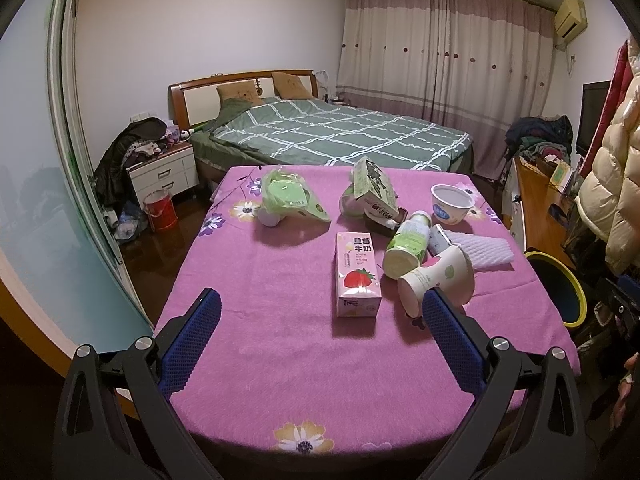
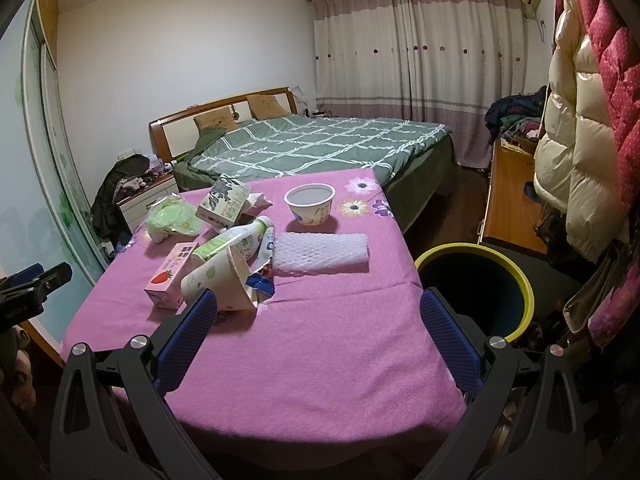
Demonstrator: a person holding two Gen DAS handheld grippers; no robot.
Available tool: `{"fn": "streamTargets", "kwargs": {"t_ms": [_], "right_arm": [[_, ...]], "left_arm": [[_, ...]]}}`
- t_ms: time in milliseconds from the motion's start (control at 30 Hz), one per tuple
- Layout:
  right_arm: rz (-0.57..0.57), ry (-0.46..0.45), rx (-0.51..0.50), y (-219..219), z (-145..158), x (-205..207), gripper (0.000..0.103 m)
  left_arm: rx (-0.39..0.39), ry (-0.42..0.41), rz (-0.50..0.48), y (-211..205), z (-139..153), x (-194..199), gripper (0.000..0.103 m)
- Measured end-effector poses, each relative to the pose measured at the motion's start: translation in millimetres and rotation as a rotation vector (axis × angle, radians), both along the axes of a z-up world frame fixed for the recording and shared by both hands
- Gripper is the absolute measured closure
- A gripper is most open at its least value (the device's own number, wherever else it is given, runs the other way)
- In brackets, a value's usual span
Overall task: Collect trash
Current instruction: 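Grasp the white foam mesh sleeve with the right gripper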
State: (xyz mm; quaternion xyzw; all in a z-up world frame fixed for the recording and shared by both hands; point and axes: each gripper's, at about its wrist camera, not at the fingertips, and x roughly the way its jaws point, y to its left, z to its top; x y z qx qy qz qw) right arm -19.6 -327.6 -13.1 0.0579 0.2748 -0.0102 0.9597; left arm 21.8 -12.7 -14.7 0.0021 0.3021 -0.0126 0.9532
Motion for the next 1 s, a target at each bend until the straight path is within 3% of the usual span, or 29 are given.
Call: {"fn": "streamTargets", "kwargs": {"t_ms": [267,500,733,933,1000], "right_arm": [[-0.001,0.070,0.004,-4,-21,38,0.006],[0.014,0.136,-0.011,-4,-46,109,0.006],[-0.042,0.215,-0.011,-27,-73,190,0.006],[-0.050,0.296,-0.023,-35,-93,232,0.006],[-0.051,0.322,-0.029,-35,-100,239,0.016]], "left_arm": [[-0.008,0.007,0.007,4,-7,29,0.004],[-0.020,0.037,-0.002,1,-20,61,0.004],[-0.018,0.066,-0.014,-8,-33,91,0.004],[-0.018,0.091,-0.025,-13,-42,110,0.004],[-0.019,0.102,-0.029,-15,-46,116,0.004]]}}
